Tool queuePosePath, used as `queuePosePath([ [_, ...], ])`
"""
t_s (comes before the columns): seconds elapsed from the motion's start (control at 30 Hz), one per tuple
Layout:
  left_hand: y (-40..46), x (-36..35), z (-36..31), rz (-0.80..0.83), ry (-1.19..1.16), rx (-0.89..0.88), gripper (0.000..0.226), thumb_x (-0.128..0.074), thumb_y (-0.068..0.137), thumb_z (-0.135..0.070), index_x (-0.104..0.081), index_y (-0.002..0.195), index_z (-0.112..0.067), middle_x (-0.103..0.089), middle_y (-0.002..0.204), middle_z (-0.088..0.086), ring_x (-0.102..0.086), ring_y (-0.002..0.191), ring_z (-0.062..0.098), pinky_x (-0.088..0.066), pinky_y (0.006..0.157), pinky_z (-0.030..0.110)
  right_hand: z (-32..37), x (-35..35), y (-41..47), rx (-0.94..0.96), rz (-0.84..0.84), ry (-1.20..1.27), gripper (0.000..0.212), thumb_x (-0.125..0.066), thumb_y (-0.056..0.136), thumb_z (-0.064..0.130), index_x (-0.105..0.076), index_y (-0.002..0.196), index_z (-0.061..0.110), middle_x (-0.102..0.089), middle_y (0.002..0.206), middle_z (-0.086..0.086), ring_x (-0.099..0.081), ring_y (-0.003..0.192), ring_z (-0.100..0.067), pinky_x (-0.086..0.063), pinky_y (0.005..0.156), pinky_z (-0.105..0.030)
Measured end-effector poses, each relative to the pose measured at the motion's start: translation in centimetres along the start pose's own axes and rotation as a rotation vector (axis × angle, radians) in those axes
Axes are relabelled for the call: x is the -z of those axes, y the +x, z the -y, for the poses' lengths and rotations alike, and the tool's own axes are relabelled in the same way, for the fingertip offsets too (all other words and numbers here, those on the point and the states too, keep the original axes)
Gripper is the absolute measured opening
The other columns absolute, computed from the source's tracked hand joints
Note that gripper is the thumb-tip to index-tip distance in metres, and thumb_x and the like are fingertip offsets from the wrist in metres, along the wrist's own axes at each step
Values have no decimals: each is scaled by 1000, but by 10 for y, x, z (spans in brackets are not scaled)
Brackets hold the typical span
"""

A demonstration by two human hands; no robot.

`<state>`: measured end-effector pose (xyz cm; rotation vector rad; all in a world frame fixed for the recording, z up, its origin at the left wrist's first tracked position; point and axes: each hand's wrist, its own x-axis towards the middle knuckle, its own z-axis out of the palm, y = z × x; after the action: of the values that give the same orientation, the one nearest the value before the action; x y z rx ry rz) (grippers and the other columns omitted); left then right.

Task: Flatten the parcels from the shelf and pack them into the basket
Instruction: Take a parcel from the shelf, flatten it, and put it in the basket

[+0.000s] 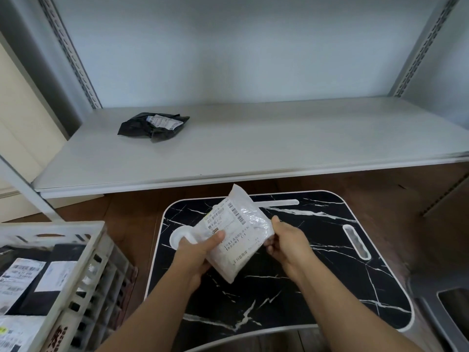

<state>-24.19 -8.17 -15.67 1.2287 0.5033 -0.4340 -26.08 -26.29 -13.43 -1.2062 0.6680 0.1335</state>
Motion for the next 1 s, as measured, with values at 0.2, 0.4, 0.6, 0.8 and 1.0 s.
queuePosePath([
  [0.2, -1, 1, -25, 199, 512, -162, 109, -92, 46, -44, -41, 140, -21, -65, 122, 6, -63, 109, 23, -51, 91, 42, 10, 10, -3, 330, 190, -666, 37, -50, 99, 31, -58, 76, 3, -59, 64, -3, -54, 56, -7, -47, 61, -24],
  [0.4, -4, -3, -18, 188, 428, -155, 68, -86, 54, -21, -57, 114, -10, -74, 97, 11, -72, 88, 29, -57, 82, 49, 8, 16, 2, 512, 180, -650, 9, -64, 91, 20, -68, 83, 17, -67, 75, -1, -60, 68, -7, -51, 70, -26],
  [0.6, -8, -2, -13, 168, 436, -127, 66, -87, 53, -22, -57, 110, -8, -74, 93, 12, -72, 84, 30, -57, 81, 51, 0, 10, 2, 541, 61, -705, 12, -62, 92, 17, -67, 82, 15, -67, 88, 0, -60, 83, -13, -49, 78, -27],
  [0.8, -11, -9, -3, 176, 428, -154, 56, -87, 61, -24, -58, 107, -8, -74, 92, 12, -73, 83, 29, -56, 81, 53, -10, -13, 8, 44, -117, -143, 24, -54, 97, 23, -61, 84, 4, -67, 88, -20, -67, 84, -36, -54, 83, -53],
  [1.0, 5, -6, 9, 76, 229, -68, 47, -80, 75, -21, -56, 114, -10, -73, 97, 13, -73, 84, 29, -58, 77, 50, -18, -10, 18, 267, 102, -342, 24, -63, 92, 25, -61, 115, 17, -68, 101, -5, -70, 89, -27, -58, 81, -48],
])
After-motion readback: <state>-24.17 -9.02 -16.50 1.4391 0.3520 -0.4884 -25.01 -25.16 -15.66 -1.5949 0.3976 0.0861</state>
